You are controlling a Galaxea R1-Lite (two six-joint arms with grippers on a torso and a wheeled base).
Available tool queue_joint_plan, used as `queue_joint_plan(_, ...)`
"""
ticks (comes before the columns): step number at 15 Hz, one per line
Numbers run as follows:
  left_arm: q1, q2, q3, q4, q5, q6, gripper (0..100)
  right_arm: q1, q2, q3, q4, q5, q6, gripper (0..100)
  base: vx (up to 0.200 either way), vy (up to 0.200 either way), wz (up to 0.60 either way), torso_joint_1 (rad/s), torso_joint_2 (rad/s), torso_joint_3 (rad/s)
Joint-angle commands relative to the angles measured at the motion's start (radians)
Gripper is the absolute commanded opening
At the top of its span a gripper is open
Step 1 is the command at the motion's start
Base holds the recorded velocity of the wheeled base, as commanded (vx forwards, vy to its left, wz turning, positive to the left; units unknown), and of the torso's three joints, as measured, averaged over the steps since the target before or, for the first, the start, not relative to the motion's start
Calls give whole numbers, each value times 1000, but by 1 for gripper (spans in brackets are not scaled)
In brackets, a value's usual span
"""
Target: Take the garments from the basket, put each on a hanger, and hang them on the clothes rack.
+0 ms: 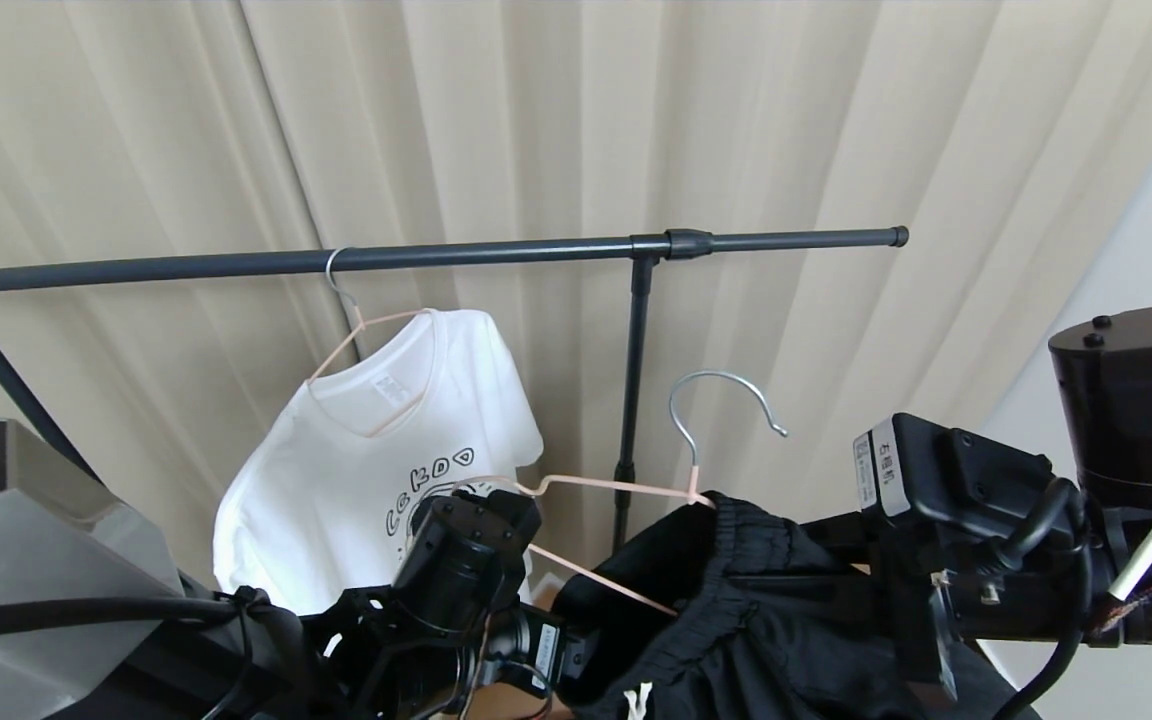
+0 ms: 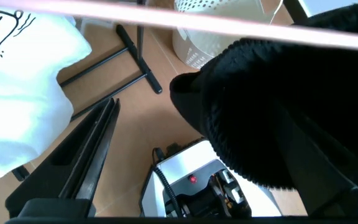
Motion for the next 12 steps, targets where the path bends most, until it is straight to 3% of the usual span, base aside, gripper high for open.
queue_joint_plan(1, 0, 15, 2, -1, 0, -6, 100, 9, -10, -7, 1, -2, -1, 0, 0, 0, 0, 0, 0, 0)
queue_joint_plan(2, 0, 15, 4, -3, 0, -17, 0, 8, -11, -8, 3, -3, -1, 0, 0, 0, 0, 0, 0, 0)
queue_joint_plan(12, 32, -62, 7, -13, 71, -14, 0, -26, -63, -2, -2, -5, 60, 0, 0, 0, 0, 0, 0, 0)
